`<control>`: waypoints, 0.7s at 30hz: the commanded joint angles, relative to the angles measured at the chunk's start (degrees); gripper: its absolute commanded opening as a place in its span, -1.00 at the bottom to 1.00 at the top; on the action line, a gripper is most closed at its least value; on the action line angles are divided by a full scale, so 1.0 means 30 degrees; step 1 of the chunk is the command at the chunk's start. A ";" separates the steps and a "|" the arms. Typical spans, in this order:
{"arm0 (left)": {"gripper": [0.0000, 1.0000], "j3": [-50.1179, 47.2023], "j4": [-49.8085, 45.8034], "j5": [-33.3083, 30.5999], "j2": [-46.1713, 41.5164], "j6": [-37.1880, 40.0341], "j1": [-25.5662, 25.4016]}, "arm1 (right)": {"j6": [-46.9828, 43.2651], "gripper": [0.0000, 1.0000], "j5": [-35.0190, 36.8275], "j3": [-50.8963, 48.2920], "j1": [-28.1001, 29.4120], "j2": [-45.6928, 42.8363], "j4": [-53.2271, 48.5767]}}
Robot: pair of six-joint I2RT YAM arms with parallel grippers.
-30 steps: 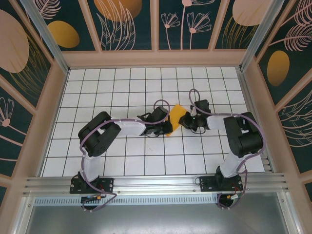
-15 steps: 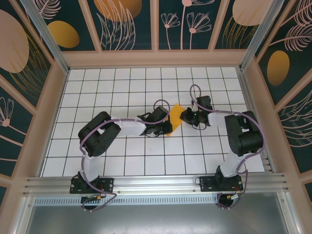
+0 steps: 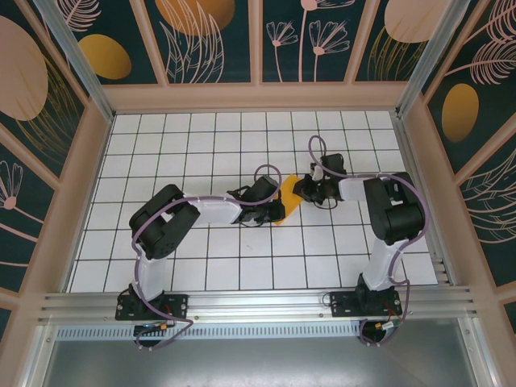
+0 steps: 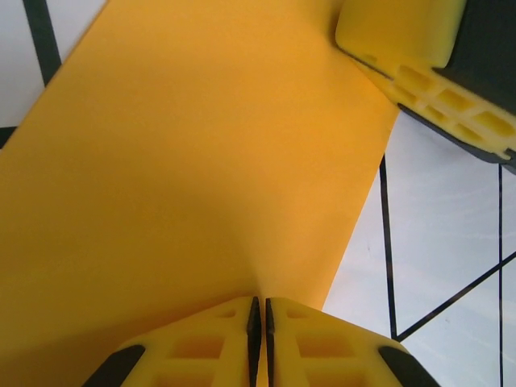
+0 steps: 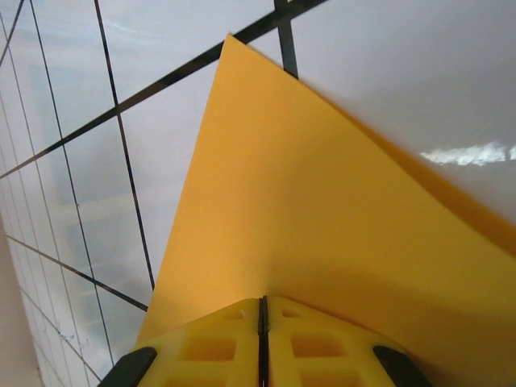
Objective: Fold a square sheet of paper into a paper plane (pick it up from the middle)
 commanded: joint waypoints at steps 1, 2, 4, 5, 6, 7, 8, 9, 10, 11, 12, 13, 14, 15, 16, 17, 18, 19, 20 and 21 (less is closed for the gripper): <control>-0.72 -0.0796 -0.2565 -0.0679 0.0646 0.0416 -0.0046 | -0.0514 -0.83 0.0609 0.0417 -0.0880 0.0666 0.0129; -0.72 -0.0925 -0.2527 -0.0666 0.0601 0.0384 -0.0046 | -0.0559 -0.83 0.0780 0.0493 -0.1075 0.0733 0.0104; -0.72 -0.1109 -0.2433 -0.0677 0.0466 0.0317 -0.0046 | -0.0734 -0.83 0.1044 0.0611 -0.1471 0.0837 0.0028; -0.72 -0.1170 -0.2416 -0.0682 0.0417 0.0324 -0.0053 | -0.0780 -0.83 0.1163 0.0628 -0.1709 0.0874 0.0065; -0.72 -0.1214 -0.2402 -0.0704 0.0384 0.0324 -0.0047 | -0.0849 -0.83 0.1235 0.0631 -0.1925 0.0891 0.0087; -0.72 -0.1253 -0.2380 -0.0712 0.0314 0.0324 -0.0032 | -0.0920 -0.83 0.1262 0.0581 -0.2181 0.0877 0.0174; -0.72 -0.1260 -0.2358 -0.0708 0.0308 0.0323 -0.0046 | -0.0957 -0.83 0.1340 0.0504 -0.2446 0.0845 0.0351; -0.71 -0.1274 -0.2321 -0.0690 0.0296 0.0290 -0.0046 | -0.1008 -0.83 0.1357 0.0396 -0.2678 0.0823 0.0557; -0.71 -0.1289 -0.2295 -0.0678 0.0306 0.0291 -0.0046 | -0.1094 -0.83 0.1358 0.0321 -0.2952 0.0794 0.0811; -0.72 -0.1274 -0.2234 -0.0626 0.0312 0.0289 -0.0046 | -0.1230 -0.83 0.1322 0.0241 -0.3177 0.0816 0.1114; -0.71 -0.1289 -0.2196 -0.0623 0.0351 0.0287 -0.0046 | -0.1341 -0.83 0.1340 0.0108 -0.3384 0.0814 0.1501; -0.71 -0.1260 -0.2196 -0.0600 0.0328 0.0280 -0.0054 | -0.1367 -0.83 0.1330 0.0032 -0.3531 0.0870 0.1796; -0.72 -0.1209 -0.2196 -0.0598 0.0330 0.0325 -0.0032 | -0.1368 -0.83 0.1243 -0.0044 -0.3689 0.0864 0.2118; -0.72 -0.1187 -0.2196 -0.0603 0.0297 0.0323 -0.0046 | -0.1368 -0.83 0.1163 -0.0092 -0.3793 0.0796 0.2384; -0.72 -0.1173 -0.2196 -0.0598 0.0320 0.0350 -0.0038 | -0.1353 -0.83 0.1167 -0.0125 -0.3863 0.0690 0.2623; -0.72 -0.1142 -0.2196 -0.0618 0.0302 0.0353 -0.0046 | -0.1353 -0.83 0.1274 -0.0101 -0.3867 0.0438 0.2692; -0.72 -0.1115 -0.2196 -0.0624 0.0318 0.0354 -0.0046 | -0.1366 -0.83 0.1284 -0.0065 -0.3847 0.0221 0.2709; -0.71 -0.1063 -0.2196 -0.0624 0.0282 0.0397 -0.0046 | -0.1367 -0.83 0.1229 -0.0080 -0.3845 -0.0103 0.2673; -0.71 -0.0998 -0.2196 -0.0624 0.0269 0.0434 -0.0046 | -0.1353 -0.82 0.1257 -0.0105 -0.3798 -0.0554 0.2558; -0.71 -0.0954 -0.2225 -0.0629 0.0274 0.0456 -0.0043 | -0.1382 -0.82 0.1352 -0.0171 -0.3683 -0.1079 0.2345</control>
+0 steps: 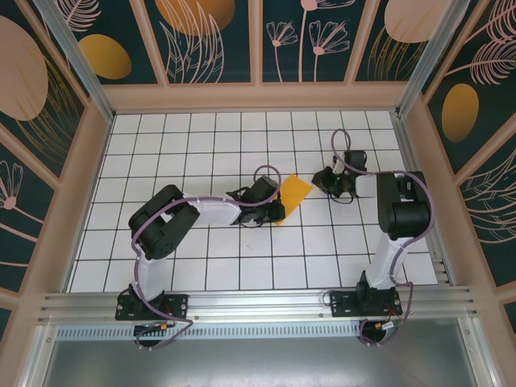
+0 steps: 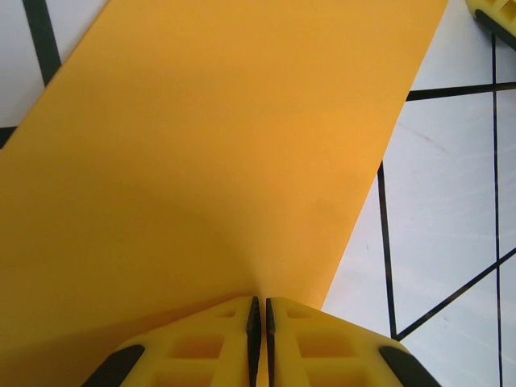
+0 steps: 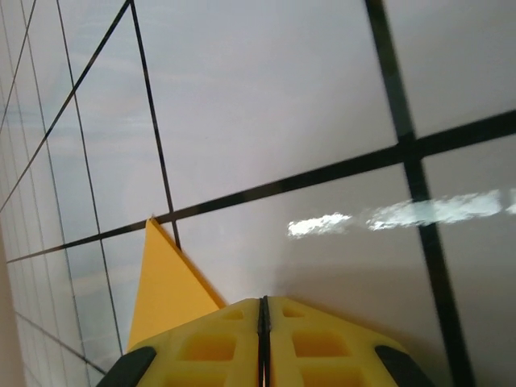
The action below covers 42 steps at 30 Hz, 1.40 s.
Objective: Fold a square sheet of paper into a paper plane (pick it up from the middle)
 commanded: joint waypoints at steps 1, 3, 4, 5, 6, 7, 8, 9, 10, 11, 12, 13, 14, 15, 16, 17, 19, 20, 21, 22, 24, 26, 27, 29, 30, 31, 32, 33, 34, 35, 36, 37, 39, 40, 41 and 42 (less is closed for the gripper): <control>-0.72 -0.0514 -0.2791 -0.0646 0.0364 0.0480 -0.0032 | -0.0725 -0.82 0.1228 -0.0340 -0.0099 -0.2003 0.0510; -0.72 -0.0332 -0.2823 -0.0608 0.0373 0.0551 -0.0039 | -0.0851 -0.81 0.1520 -0.0702 0.0393 -0.3132 -0.0133; -0.72 -0.0268 -0.2823 -0.0589 0.0339 0.0590 -0.0039 | -0.0844 -0.80 0.1570 -0.0881 0.0684 -0.3514 -0.0419; -0.71 -0.0205 -0.2823 -0.0578 0.0329 0.0630 -0.0036 | -0.0797 -0.80 0.1616 -0.1100 0.1050 -0.3835 -0.0716; -0.71 -0.0109 -0.2878 -0.0594 0.0315 0.0673 -0.0039 | -0.0673 -0.79 0.1688 -0.1379 0.1480 -0.4046 -0.0974; -0.71 -0.0040 -0.2904 -0.0641 0.0285 0.0735 -0.0039 | -0.0543 -0.79 0.1725 -0.1572 0.1848 -0.4128 -0.1113; -0.72 0.0066 -0.2911 -0.0624 0.0270 0.0796 -0.0039 | -0.0329 -0.79 0.1711 -0.1817 0.2276 -0.4146 -0.1167; -0.71 0.0156 -0.2937 -0.0606 0.0242 0.0883 -0.0036 | -0.0104 -0.79 0.1643 -0.2060 0.2708 -0.4086 -0.1163; -0.72 0.0252 -0.2940 -0.0609 0.0193 0.0945 -0.0039 | 0.0086 -0.79 0.1616 -0.2265 0.2985 -0.3977 -0.1057; -0.71 0.0388 -0.2959 -0.0616 0.0175 0.1016 -0.0039 | 0.0241 -0.80 0.1512 -0.2481 0.3296 -0.3808 -0.0753; -0.72 0.0483 -0.2941 -0.0602 0.0144 0.1084 -0.0047 | 0.0315 -0.81 0.1422 -0.2599 0.3513 -0.3606 -0.0547; -0.72 0.0621 -0.2968 -0.0616 0.0153 0.1141 -0.0039 | 0.0377 -0.82 0.1371 -0.2666 0.3708 -0.3280 -0.0340; -0.72 0.0789 -0.3079 -0.0611 0.0152 0.1230 -0.0039 | 0.0400 -0.84 0.1259 -0.2697 0.3739 -0.2867 -0.0137; -0.71 0.0994 -0.3230 -0.0558 0.0158 0.1283 -0.0039 | 0.0405 -0.86 0.0982 -0.2698 0.3731 -0.2450 0.0120; -0.71 0.1072 -0.3234 -0.0501 0.0124 0.1302 -0.0039 | 0.0408 -0.87 0.0816 -0.2699 0.3740 -0.2164 0.0362; -0.72 0.1152 -0.3260 -0.0463 0.0070 0.1321 -0.0039 | 0.0408 -0.87 0.0705 -0.2647 0.3749 -0.1800 0.0478; -0.71 0.1437 -0.3459 -0.0499 -0.0078 0.1423 -0.0039 | 0.0448 -0.87 0.0490 -0.2580 0.3765 -0.1379 0.0618; -0.71 0.1582 -0.3494 -0.0498 -0.0180 0.1507 -0.0043 | 0.0516 -0.87 0.0524 -0.2587 0.3768 -0.1240 0.0652; -0.70 0.1677 -0.3494 -0.0506 -0.0289 0.1555 -0.0039 | 0.0547 -0.87 0.0513 -0.2608 0.3741 -0.1144 0.0652; -0.69 0.1775 -0.3374 -0.0486 -0.0373 0.1596 -0.0039 | 0.0577 -0.87 0.0572 -0.2609 0.3749 -0.1037 0.0637; -0.62 0.1977 -0.2897 0.0010 -0.0520 0.1736 -0.0039 | 0.0505 -0.87 0.0880 -0.2555 0.3766 -0.0891 0.0373; -0.57 0.2176 -0.2359 0.0618 -0.0578 0.1689 -0.0039 | 0.0467 -0.87 0.1095 -0.2565 0.3744 -0.0778 0.0184; -0.56 0.2249 -0.2126 0.0872 -0.0558 0.1618 -0.0039 | 0.0495 -0.87 0.1110 -0.2607 0.3751 -0.0779 0.0183; -0.54 0.2569 -0.1948 0.1133 -0.0341 0.1567 -0.0039 | 0.0612 -0.87 0.1103 -0.2725 0.3761 -0.0690 0.0270; -0.55 0.2810 -0.2042 0.1210 -0.0135 0.1599 -0.0039 | 0.0655 -0.87 0.1161 -0.2763 0.3746 -0.0663 0.0299; -0.55 0.2986 -0.2112 0.1309 0.0044 0.1626 -0.0039 | 0.0672 -0.87 0.1169 -0.2769 0.3741 -0.0626 0.0302; -0.56 0.3122 -0.2098 0.1452 0.0229 0.1628 -0.0034 | 0.0726 -0.87 0.1127 -0.2814 0.3748 -0.0601 0.0370; -0.57 0.3229 -0.2064 0.1547 0.0372 0.1621 -0.0039 | 0.0758 -0.87 0.1114 -0.2871 0.3754 -0.0581 0.0430; -0.58 0.3335 -0.2062 0.1615 0.0514 0.1623 -0.0043 | 0.0803 -0.87 0.1110 -0.2909 0.3766 -0.0563 0.0475; -0.60 0.3459 -0.2084 0.1610 0.0667 0.1679 -0.0038 | 0.0818 -0.87 0.1082 -0.2910 0.3766 -0.0539 0.0502; -0.61 0.3635 -0.2210 0.1610 0.0855 0.1713 -0.0039 | 0.0844 -0.87 0.1082 -0.2935 0.3760 -0.0518 0.0527; -0.63 0.3888 -0.2320 0.1696 0.1057 0.1769 -0.0039 | 0.0848 -0.87 0.1082 -0.2945 0.3791 -0.0484 0.0535; -0.65 0.4162 -0.2298 0.1918 0.1350 0.1764 -0.0053 | 0.0877 -0.87 0.1060 -0.2950 0.3820 -0.0420 0.0564; -0.66 0.4309 -0.2296 0.2015 0.1514 0.1802 -0.0039 | 0.0890 -0.87 0.1051 -0.2936 0.3822 -0.0383 0.0564; -0.67 0.4410 -0.2339 0.2042 0.1666 0.1831 -0.0039 | 0.0934 -0.87 0.1052 -0.2942 0.3823 -0.0357 0.0564; -0.68 0.4518 -0.2423 0.2049 0.1804 0.1848 -0.0034 | 0.0936 -0.87 0.1043 -0.2937 0.3847 -0.0322 0.0579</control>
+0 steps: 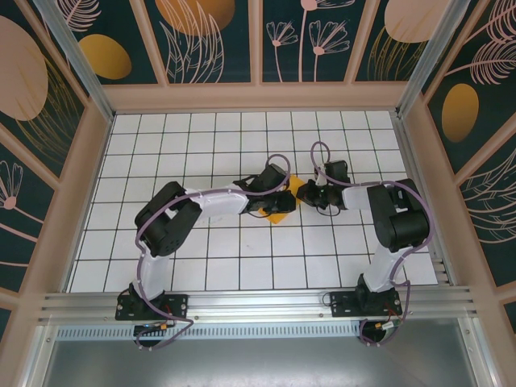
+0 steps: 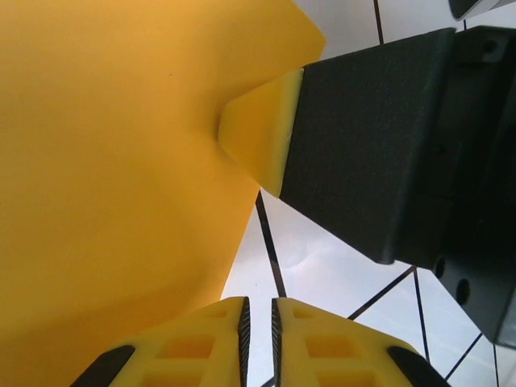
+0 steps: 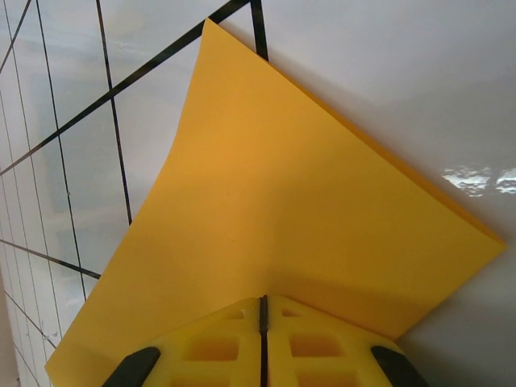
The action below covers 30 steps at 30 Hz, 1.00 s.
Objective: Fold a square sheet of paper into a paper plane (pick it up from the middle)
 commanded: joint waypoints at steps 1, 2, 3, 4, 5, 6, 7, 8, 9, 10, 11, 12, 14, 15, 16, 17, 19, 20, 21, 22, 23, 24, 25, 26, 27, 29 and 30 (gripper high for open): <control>-0.69 0.0695 -0.0218 0.0475 0.0858 0.0509 -0.0039 | 0.0178 -0.87 0.0535 -0.0478 0.0254 0.1364 0.0093; -0.70 0.0754 -0.0286 0.0490 0.0990 0.0543 -0.0038 | 0.0196 -0.87 0.0531 -0.0490 0.0268 0.1359 0.0091; -0.70 0.0772 -0.0350 0.0454 0.1088 0.0567 -0.0037 | 0.0182 -0.87 0.0526 -0.0482 0.0275 0.1373 0.0091; -0.70 0.0732 -0.0353 0.0447 0.1155 0.0601 -0.0039 | 0.0187 -0.87 0.0520 -0.0477 0.0292 0.1388 0.0061; -0.70 0.0707 -0.0381 0.0419 0.1255 0.0605 -0.0039 | 0.0180 -0.87 0.0533 -0.0479 0.0277 0.1419 0.0061; -0.71 0.0685 -0.0412 0.0417 0.1308 0.0643 -0.0039 | 0.0178 -0.87 0.0519 -0.0477 0.0279 0.1416 0.0082; -0.70 0.0648 -0.0440 0.0415 0.1366 0.0681 -0.0039 | 0.0178 -0.87 0.0527 -0.0488 0.0285 0.1437 0.0033; -0.71 0.0615 -0.0467 0.0439 0.1432 0.0690 -0.0039 | 0.0191 -0.87 0.0534 -0.0480 0.0282 0.1436 0.0032; -0.71 0.0542 -0.0484 0.0454 0.1481 0.0719 -0.0031 | 0.0163 -0.87 0.0534 -0.0481 0.0282 0.1487 0.0003; -0.71 0.0453 -0.0499 0.0425 0.1499 0.0719 -0.0039 | 0.0163 -0.87 0.0517 -0.0452 0.0295 0.1479 -0.0026; -0.72 0.0359 -0.0528 0.0403 0.1528 0.0744 -0.0025 | 0.0178 -0.87 0.0533 -0.0426 0.0278 0.1511 -0.0050; -0.73 0.0207 -0.0528 0.0434 0.1529 0.0749 -0.0039 | 0.0160 -0.87 0.0558 -0.0419 0.0296 0.1508 -0.0083; -0.74 -0.0176 -0.0499 0.0418 0.1477 0.0701 -0.0039 | 0.0134 -0.87 0.0586 -0.0373 0.0278 0.1489 -0.0169; -0.74 -0.0381 -0.0499 0.0443 0.1427 0.0720 -0.0039 | 0.0105 -0.87 0.0594 -0.0345 0.0291 0.1541 -0.0244; -0.76 -0.0627 -0.0472 0.0497 0.1337 0.0743 -0.0025 | 0.0090 -0.87 0.0621 -0.0332 0.0273 0.1524 -0.0312; -0.77 -0.0845 -0.0448 0.0520 0.1255 0.0731 -0.0039 | 0.0063 -0.87 0.0650 -0.0304 0.0286 0.1535 -0.0352; -0.79 -0.1349 -0.0420 0.0697 0.1035 0.0806 -0.0046 | 0.0002 -0.87 0.0678 -0.0279 0.0277 0.1564 -0.0480; -0.79 -0.1567 -0.0383 0.0788 0.0899 0.0847 -0.0039 | 0.0002 -0.87 0.0681 -0.0241 0.0286 0.1560 -0.0507; -0.81 -0.1845 -0.0380 0.0869 0.0758 0.0914 -0.0039 | -0.0011 -0.87 0.0674 -0.0257 0.0286 0.1574 -0.0519; -0.80 -0.2104 -0.0382 0.0906 0.0608 0.1003 -0.0036 | -0.0027 -0.87 0.0681 -0.0242 0.0294 0.1552 -0.0568; -0.81 -0.2317 -0.0382 0.0984 0.0475 0.1057 -0.0039 | -0.0049 -0.87 0.0670 -0.0242 0.0292 0.1567 -0.0579; -0.81 -0.2587 -0.0382 0.1014 0.0285 0.1116 -0.0039 | -0.0056 -0.87 0.0681 -0.0242 0.0294 0.1570 -0.0625; -0.81 -0.2856 -0.0370 0.1054 0.0107 0.1168 -0.0039 | -0.0056 -0.87 0.0703 -0.0231 0.0285 0.1565 -0.0660; -0.82 -0.3043 -0.0381 0.1116 -0.0012 0.1218 -0.0037 | -0.0083 -0.87 0.0710 -0.0234 0.0300 0.1557 -0.0670; -0.82 -0.3314 -0.0382 0.1147 -0.0241 0.1249 -0.0039 | -0.0086 -0.87 0.0711 -0.0242 0.0294 0.1555 -0.0696; -0.82 -0.3750 -0.0356 0.1233 -0.0577 0.1298 -0.0033 | -0.0093 -0.87 0.0681 -0.0213 0.0297 0.1573 -0.0721; -0.82 -0.3975 -0.0303 0.1343 -0.0730 0.1326 -0.0037 | -0.0086 -0.87 0.0703 -0.0213 0.0286 0.1599 -0.0728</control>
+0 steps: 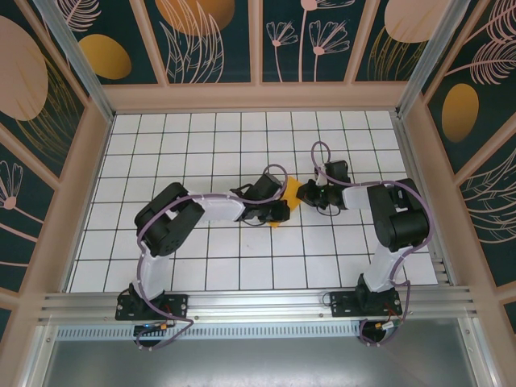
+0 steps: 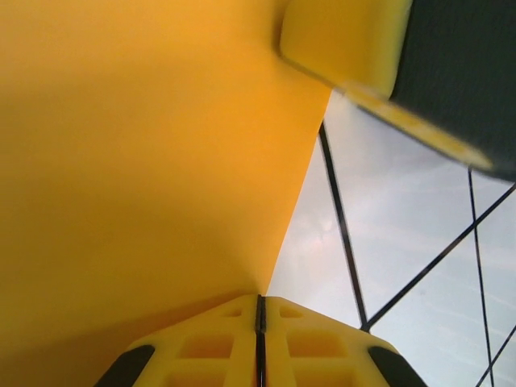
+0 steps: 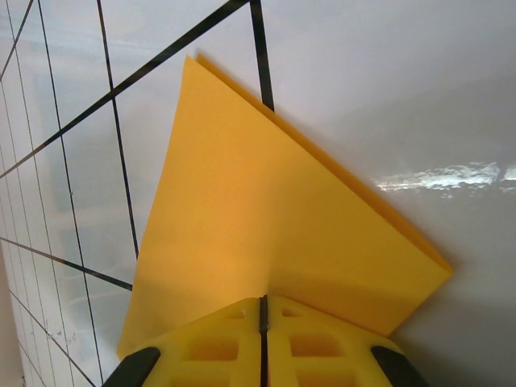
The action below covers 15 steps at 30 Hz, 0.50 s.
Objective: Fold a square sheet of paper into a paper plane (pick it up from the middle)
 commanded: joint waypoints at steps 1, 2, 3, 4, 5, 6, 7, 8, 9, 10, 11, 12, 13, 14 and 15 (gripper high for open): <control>-0.82 -0.1279 -0.2119 0.0753 -0.0461 0.0454 -0.0061 | -0.0137 -0.87 0.0842 -0.0191 0.0342 0.1547 -0.0780; -0.82 -0.1534 -0.1988 0.0872 -0.0606 0.0444 -0.0061 | -0.0165 -0.87 0.0864 -0.0191 0.0341 0.1545 -0.0788; -0.82 -0.1769 -0.1899 0.0965 -0.0774 0.0415 -0.0054 | -0.0184 -0.87 0.0864 -0.0198 0.0350 0.1588 -0.0809; -0.82 -0.1964 -0.1811 0.1052 -0.0899 0.0424 -0.0061 | -0.0210 -0.87 0.0871 -0.0162 0.0353 0.1618 -0.0845; -0.82 -0.2105 -0.1793 0.1060 -0.0997 0.0423 -0.0061 | -0.0222 -0.87 0.0898 -0.0133 0.0338 0.1647 -0.0930; -0.82 -0.2221 -0.1771 0.1102 -0.1064 0.0424 -0.0061 | -0.0253 -0.87 0.0928 -0.0077 0.0351 0.1718 -0.1013; -0.82 -0.2338 -0.1764 0.1116 -0.1133 0.0410 -0.0046 | -0.0280 -0.87 0.0998 -0.0023 0.0357 0.1771 -0.1117; -0.82 -0.2391 -0.1778 0.1167 -0.1176 0.0424 -0.0061 | -0.0283 -0.87 0.1095 0.0028 0.0338 0.1851 -0.1224; -0.82 -0.2518 -0.1764 0.1175 -0.1237 0.0421 -0.0068 | -0.0305 -0.87 0.1231 0.0086 0.0360 0.1920 -0.1382; -0.82 -0.2610 -0.1762 0.1155 -0.1285 0.0402 -0.0087 | -0.0320 -0.87 0.1402 0.0138 0.0392 0.1997 -0.1531; -0.82 -0.2687 -0.1791 0.1144 -0.1373 0.0395 -0.0090 | -0.0299 -0.87 0.1580 0.0203 0.0371 0.2054 -0.1671; -0.82 -0.2763 -0.1793 0.1151 -0.1479 0.0395 -0.0090 | -0.0312 -0.87 0.1751 0.0243 0.0402 0.2096 -0.1778; -0.82 -0.2873 -0.1820 0.1124 -0.1552 0.0391 -0.0098 | -0.0313 -0.87 0.1909 0.0298 0.0425 0.2194 -0.1932; -0.82 -0.2968 -0.1848 0.1102 -0.1642 0.0387 -0.0119 | -0.0313 -0.87 0.2076 0.0415 0.0438 0.2307 -0.2092; -0.82 -0.3042 -0.1880 0.1087 -0.1747 0.0387 -0.0111 | -0.0356 -0.88 0.2233 0.0522 0.0492 0.2432 -0.2264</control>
